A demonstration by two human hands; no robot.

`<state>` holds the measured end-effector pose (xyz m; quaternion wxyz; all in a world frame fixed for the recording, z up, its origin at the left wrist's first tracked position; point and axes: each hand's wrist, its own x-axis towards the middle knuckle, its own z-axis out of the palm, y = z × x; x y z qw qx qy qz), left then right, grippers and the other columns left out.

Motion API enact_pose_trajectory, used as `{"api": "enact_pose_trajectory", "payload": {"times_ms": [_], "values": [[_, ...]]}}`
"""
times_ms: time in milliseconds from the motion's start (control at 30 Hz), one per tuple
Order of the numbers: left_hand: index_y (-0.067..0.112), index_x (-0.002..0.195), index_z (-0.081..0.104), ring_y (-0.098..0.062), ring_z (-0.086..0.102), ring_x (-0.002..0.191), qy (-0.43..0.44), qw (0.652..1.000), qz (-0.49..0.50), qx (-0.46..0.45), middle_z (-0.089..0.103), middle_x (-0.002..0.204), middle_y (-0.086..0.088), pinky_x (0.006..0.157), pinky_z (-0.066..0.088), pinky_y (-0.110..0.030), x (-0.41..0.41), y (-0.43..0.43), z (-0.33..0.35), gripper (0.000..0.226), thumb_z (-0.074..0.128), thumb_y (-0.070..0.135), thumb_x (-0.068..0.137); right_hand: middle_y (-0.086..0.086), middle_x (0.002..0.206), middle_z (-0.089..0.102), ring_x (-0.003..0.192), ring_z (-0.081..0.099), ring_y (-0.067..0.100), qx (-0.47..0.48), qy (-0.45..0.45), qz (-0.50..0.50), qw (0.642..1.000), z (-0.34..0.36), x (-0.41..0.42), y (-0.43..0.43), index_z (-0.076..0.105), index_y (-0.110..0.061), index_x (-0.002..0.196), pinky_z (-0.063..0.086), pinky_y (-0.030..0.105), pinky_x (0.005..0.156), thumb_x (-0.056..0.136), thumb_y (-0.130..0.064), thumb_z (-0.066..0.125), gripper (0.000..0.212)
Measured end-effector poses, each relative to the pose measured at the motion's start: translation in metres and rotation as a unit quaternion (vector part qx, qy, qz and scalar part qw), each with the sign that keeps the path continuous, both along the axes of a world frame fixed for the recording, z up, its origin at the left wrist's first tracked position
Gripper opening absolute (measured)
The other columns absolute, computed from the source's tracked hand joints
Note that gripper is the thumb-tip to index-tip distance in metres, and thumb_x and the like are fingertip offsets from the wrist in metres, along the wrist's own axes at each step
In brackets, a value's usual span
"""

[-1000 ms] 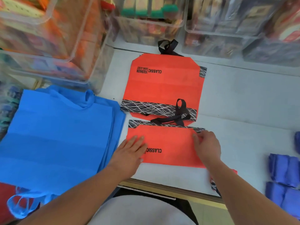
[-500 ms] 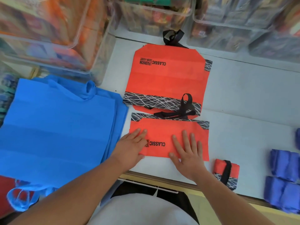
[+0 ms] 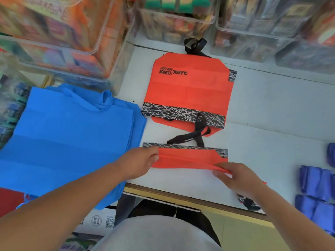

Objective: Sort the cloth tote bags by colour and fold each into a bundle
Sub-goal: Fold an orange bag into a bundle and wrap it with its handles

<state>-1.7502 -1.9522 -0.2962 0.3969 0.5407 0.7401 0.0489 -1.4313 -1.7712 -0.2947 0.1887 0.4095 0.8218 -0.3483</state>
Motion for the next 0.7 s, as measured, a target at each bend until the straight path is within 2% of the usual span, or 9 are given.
{"api": "enact_pose_trajectory", "payload": {"times_ms": [100, 167, 233, 300, 367, 467, 533, 600, 700], "values": [[0.029, 0.107, 0.057, -0.015, 0.058, 0.079, 0.026, 0.998, 0.048, 0.016, 0.058, 0.085, 0.012, 0.065, 0.045, -0.033, -0.005, -0.002, -0.008, 0.018, 0.050, 0.045, 0.102, -0.013, 0.098, 0.068, 0.095, 0.063, 0.012, -0.031, 0.054, -0.112, 0.992, 0.001, 0.003, 0.012, 0.065, -0.041, 0.097, 0.043, 0.022, 0.078, 0.093, -0.037, 0.070, 0.007], [0.026, 0.113, 0.060, -0.021, 0.059, 0.090, 0.127, 0.986, 0.035, 0.104, 0.060, 0.098, 0.007, 0.071, 0.049, -0.037, 0.001, 0.000, -0.016, 0.017, 0.061, 0.033, 0.097, -0.007, 0.102, 0.062, 0.097, 0.059, 0.013, -0.039, 0.063, -0.184, 0.980, -0.010, -0.005, 0.014, 0.066, -0.033, 0.094, 0.039, 0.024, 0.079, 0.094, -0.039, 0.068, 0.007], [0.020, 0.113, 0.064, -0.028, 0.057, 0.091, 0.224, 0.959, -0.013, 0.172, 0.060, 0.105, -0.001, 0.074, 0.048, -0.041, 0.014, 0.004, -0.023, 0.036, 0.074, 0.011, 0.079, 0.001, 0.106, 0.059, 0.098, 0.057, 0.017, -0.027, 0.058, -0.235, 0.970, -0.028, -0.017, 0.014, 0.068, -0.029, 0.093, 0.042, 0.031, 0.085, 0.092, -0.053, 0.065, 0.024], [0.014, 0.105, 0.067, -0.030, 0.058, 0.094, 0.254, 0.940, -0.078, 0.213, 0.062, 0.108, -0.005, 0.085, 0.048, -0.045, 0.026, 0.008, -0.029, 0.043, 0.075, 0.001, 0.066, 0.006, 0.108, 0.055, 0.100, 0.058, 0.025, 0.017, 0.045, -0.291, 0.956, -0.042, -0.029, 0.013, 0.070, -0.022, 0.101, 0.049, 0.040, 0.093, 0.084, -0.060, 0.067, 0.042], [0.013, 0.099, 0.072, -0.032, 0.063, 0.104, 0.252, 0.934, -0.137, 0.212, 0.067, 0.112, -0.008, 0.101, 0.048, -0.053, 0.034, 0.007, -0.038, 0.039, 0.075, 0.001, 0.062, 0.008, 0.114, 0.049, 0.105, 0.056, 0.031, 0.041, 0.024, -0.347, 0.937, -0.044, -0.040, 0.012, 0.063, -0.014, 0.114, 0.049, 0.045, 0.097, 0.083, -0.051, 0.075, 0.050], [0.015, 0.119, 0.073, -0.030, 0.060, 0.127, 0.233, 0.953, -0.160, 0.105, 0.065, 0.135, -0.006, 0.110, 0.041, -0.052, 0.032, -0.001, -0.051, 0.059, 0.084, 0.009, 0.062, 0.012, 0.122, 0.053, 0.112, 0.056, 0.035, 0.070, 0.003, -0.394, 0.916, -0.043, -0.050, 0.012, 0.052, -0.010, 0.124, 0.048, 0.045, 0.095, 0.078, -0.049, 0.081, 0.067], [0.017, 0.136, 0.063, -0.028, 0.047, 0.141, 0.198, 0.966, -0.147, 0.084, 0.052, 0.151, -0.003, 0.116, 0.028, -0.049, 0.029, -0.007, -0.057, 0.061, 0.079, 0.014, 0.077, 0.012, 0.118, 0.055, 0.108, 0.057, 0.036, 0.067, -0.017, -0.408, 0.910, -0.044, -0.057, 0.013, 0.050, -0.010, 0.120, 0.048, 0.044, 0.093, 0.076, -0.051, 0.082, 0.068], [0.019, 0.150, 0.048, -0.024, 0.027, 0.152, 0.150, 0.975, -0.136, 0.090, 0.032, 0.163, 0.000, 0.122, 0.013, -0.045, 0.026, -0.012, -0.060, 0.058, 0.063, 0.015, 0.094, 0.008, 0.111, 0.053, 0.097, 0.058, 0.033, 0.033, -0.025, -0.453, 0.891, -0.048, -0.060, 0.015, 0.050, -0.008, 0.112, 0.051, 0.041, 0.084, 0.075, -0.052, 0.083, 0.066], [0.023, 0.158, 0.030, -0.016, 0.003, 0.156, 0.084, 0.987, -0.117, 0.073, 0.010, 0.167, 0.008, 0.124, -0.003, -0.036, 0.019, -0.012, -0.057, 0.057, 0.045, 0.019, 0.104, 0.006, 0.089, 0.064, 0.082, 0.063, 0.027, -0.050, 0.041, -0.515, 0.855, -0.037, -0.064, 0.016, 0.061, -0.004, 0.098, 0.047, 0.032, 0.064, 0.080, -0.043, 0.082, 0.048]]}}
